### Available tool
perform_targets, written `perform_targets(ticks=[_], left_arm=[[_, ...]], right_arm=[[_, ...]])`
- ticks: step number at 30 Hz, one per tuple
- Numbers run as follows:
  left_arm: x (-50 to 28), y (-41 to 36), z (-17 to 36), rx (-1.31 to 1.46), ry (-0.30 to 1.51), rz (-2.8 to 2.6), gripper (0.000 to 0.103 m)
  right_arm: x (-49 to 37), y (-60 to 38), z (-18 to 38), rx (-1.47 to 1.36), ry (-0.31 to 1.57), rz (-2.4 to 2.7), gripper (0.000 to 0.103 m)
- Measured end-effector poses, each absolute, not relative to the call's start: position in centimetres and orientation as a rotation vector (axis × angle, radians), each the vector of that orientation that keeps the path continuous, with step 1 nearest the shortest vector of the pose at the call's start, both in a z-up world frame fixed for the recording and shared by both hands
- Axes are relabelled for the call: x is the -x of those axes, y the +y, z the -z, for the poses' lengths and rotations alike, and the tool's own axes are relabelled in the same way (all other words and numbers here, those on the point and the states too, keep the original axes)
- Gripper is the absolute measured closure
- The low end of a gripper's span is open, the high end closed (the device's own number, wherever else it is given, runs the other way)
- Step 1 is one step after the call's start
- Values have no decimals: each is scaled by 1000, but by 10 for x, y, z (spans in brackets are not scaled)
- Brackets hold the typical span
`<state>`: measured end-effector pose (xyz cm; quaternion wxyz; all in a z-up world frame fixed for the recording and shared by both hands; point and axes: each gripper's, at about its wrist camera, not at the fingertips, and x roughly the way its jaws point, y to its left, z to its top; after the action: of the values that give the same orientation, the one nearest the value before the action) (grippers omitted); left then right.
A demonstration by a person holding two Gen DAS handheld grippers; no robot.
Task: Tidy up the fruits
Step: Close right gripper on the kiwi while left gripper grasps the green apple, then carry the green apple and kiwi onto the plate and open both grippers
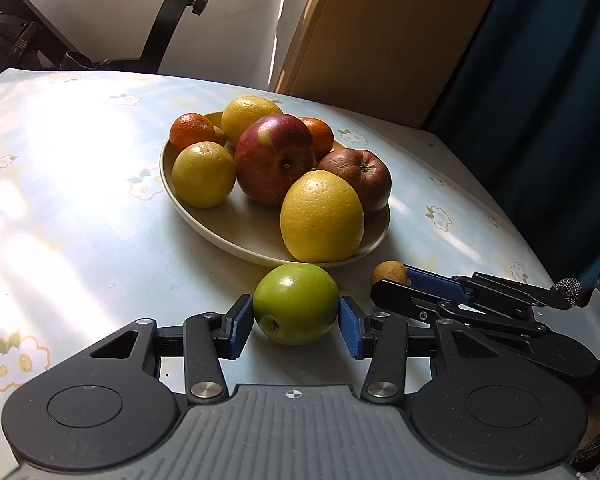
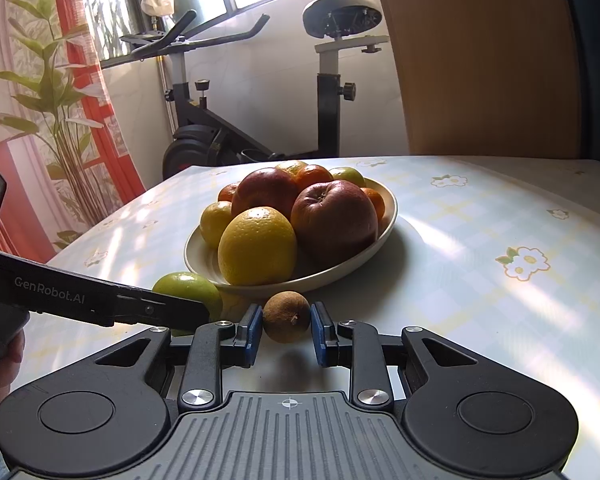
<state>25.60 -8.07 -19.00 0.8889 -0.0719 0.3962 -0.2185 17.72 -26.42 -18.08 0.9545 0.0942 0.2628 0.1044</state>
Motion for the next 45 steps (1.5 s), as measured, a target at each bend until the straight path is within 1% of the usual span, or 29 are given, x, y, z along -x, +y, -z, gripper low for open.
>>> perform_targets(ticks=[8, 13, 20, 31, 45], left_arm=[[-250, -74, 170, 136, 756, 451, 54], [-271, -66, 157, 107, 736, 422, 54], [-298, -64, 164, 63, 769, 397, 54], [-310, -55, 169, 135, 785, 455, 54], [-306, -24, 161, 228, 727, 440, 54]], right_arm=[[-175, -266, 174, -209, 515, -187, 79], [-180, -266, 165, -221, 510, -175, 79], [-190, -255, 148, -181, 500, -182, 79], [-217, -235, 125, -97, 513, -195, 79], [-253, -208, 121, 6, 584, -212, 79]])
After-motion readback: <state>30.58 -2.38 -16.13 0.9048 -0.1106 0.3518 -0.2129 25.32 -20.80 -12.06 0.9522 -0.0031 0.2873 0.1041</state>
